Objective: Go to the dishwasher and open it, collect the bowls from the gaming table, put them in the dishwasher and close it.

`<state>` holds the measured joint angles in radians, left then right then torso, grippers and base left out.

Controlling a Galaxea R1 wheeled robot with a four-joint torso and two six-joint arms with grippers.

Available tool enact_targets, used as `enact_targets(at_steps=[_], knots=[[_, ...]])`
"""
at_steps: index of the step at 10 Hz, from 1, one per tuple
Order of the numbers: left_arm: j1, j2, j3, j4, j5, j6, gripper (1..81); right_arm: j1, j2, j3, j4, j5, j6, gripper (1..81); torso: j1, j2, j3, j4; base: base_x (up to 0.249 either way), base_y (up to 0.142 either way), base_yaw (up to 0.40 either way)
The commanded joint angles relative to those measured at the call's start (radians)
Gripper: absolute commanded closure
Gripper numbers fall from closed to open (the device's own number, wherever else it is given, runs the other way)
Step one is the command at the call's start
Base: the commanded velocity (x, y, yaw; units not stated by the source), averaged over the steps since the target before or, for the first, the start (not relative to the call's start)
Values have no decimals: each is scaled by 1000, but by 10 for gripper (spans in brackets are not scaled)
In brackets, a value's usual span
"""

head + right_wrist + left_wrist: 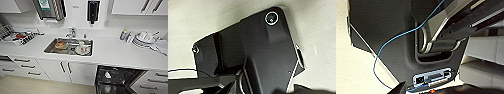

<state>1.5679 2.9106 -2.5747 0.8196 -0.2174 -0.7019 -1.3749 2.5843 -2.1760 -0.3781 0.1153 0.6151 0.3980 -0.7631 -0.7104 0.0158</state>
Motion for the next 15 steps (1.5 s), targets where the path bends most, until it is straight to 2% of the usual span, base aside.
enact_targets(at_steps=[1, 3, 4, 5, 7, 8, 10, 14, 15], knots=[[18, -14, 2, 13, 44, 9, 10, 98, -11, 13, 5, -17, 15, 10, 64, -99, 0, 0, 0, 0, 0], [18, -13, 2, 13, 44, 9, 10, 165, -31, 61, 12, -17, 80, 10, 107, -168, 0, 0, 0, 0, 0], [18, -13, 2, 13, 44, 9, 10, 193, -49, 93, 10, -16, 116, 10, 192, -301, 0, 0, 0, 0, 0], [18, -14, 2, 13, 44, 9, 10, 220, -63, 121, 10, -16, 138, 10, 152, -239, 1, 0, 0, 0, 0], [18, -16, 2, 15, 44, 9, 10, 257, -69, 133, 15, -16, 153, 10, 202, -318, 1, 0, 0, 0, 0], [19, -20, 2, 15, 46, 9, 10, 269, -68, 133, 16, -16, 155, 10, 159, -252, 1, 0, 0, 0, 0], [18, -22, 2, 13, 46, 7, 10, 305, -69, 140, 11, -14, 198, 10, 179, -284, 1, 0, 0, 0, 0], [19, -25, 1, 4, 46, 7, 10, 394, -80, 205, 13, 104, 296, 10, 184, -290, 1, 0, 0, 0, 0], [22, -27, 1, 4, 46, 9, 10, 429, -85, 228, 13, 107, 316, 10, 184, -290, 2, 0, 0, 0, 0]])
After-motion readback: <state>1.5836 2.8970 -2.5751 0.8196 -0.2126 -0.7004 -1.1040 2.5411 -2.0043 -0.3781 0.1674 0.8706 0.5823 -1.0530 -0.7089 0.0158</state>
